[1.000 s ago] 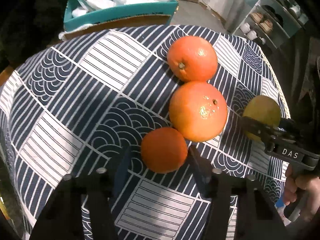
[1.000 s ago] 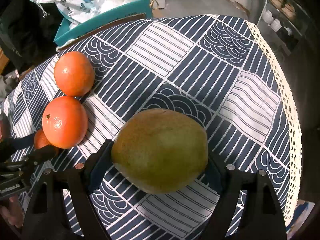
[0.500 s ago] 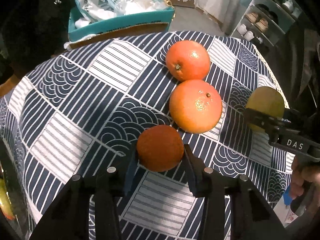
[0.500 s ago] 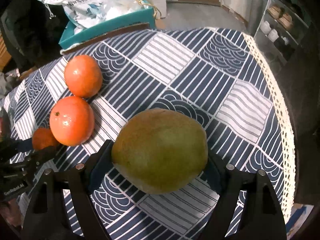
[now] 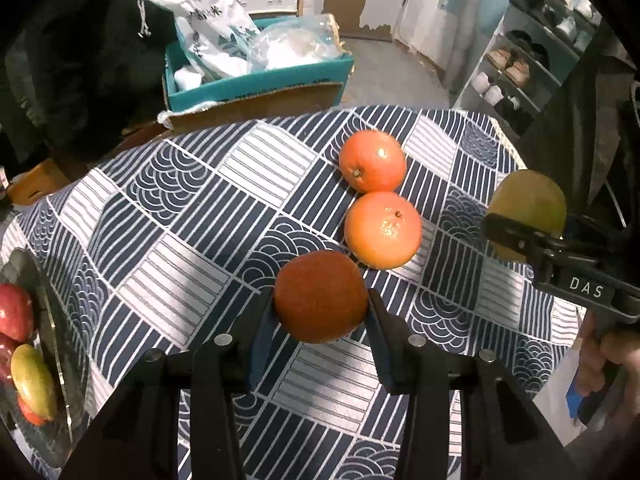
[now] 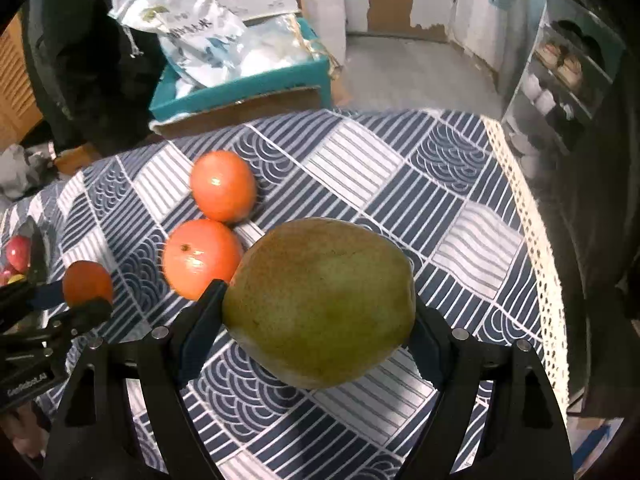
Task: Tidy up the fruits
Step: 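Lift and carry the orange and green mango toward the glass bowl with both tools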
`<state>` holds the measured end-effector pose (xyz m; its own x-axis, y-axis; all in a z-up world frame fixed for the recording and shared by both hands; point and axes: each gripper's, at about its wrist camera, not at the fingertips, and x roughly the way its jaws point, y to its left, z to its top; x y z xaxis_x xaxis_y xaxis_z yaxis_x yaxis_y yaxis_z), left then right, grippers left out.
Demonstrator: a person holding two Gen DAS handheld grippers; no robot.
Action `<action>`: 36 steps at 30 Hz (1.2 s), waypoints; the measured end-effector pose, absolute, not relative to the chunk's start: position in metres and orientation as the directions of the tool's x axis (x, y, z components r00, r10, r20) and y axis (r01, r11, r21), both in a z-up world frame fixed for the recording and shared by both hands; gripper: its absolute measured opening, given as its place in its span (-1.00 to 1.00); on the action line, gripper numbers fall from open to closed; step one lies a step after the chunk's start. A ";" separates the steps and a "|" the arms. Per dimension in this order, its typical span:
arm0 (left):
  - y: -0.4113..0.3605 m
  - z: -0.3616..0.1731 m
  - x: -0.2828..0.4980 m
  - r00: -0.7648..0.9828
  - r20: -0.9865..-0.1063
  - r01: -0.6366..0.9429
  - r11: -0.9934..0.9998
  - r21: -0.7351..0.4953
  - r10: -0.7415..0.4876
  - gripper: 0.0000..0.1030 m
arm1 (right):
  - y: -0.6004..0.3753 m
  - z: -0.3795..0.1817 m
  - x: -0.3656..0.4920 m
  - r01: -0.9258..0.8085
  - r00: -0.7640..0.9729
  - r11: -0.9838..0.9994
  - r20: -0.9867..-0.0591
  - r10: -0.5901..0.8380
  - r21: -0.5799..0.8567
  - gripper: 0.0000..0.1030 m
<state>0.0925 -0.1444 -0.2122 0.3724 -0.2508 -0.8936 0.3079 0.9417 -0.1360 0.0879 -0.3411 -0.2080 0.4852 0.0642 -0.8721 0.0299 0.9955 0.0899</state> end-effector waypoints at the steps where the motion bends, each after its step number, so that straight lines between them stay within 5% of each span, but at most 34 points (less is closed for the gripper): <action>1: -0.143 -0.208 0.091 0.380 -0.890 0.307 0.942 -0.137 -0.253 -0.14 | -0.340 -0.203 0.086 0.026 0.493 0.996 -0.867 0.065 0.089 0.61; 36: -0.072 -0.094 0.040 0.530 -0.807 0.250 0.957 -0.146 -0.261 -0.14 | -0.270 -0.080 0.040 -0.165 0.655 0.980 -0.730 0.193 0.111 0.61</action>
<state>0.0402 -0.0723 -0.0938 0.5296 -0.2608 -0.8072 0.2496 0.9573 -0.1456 0.0397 -0.2696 -0.0803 0.6555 0.1931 -0.7301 -0.1653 0.9800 0.1107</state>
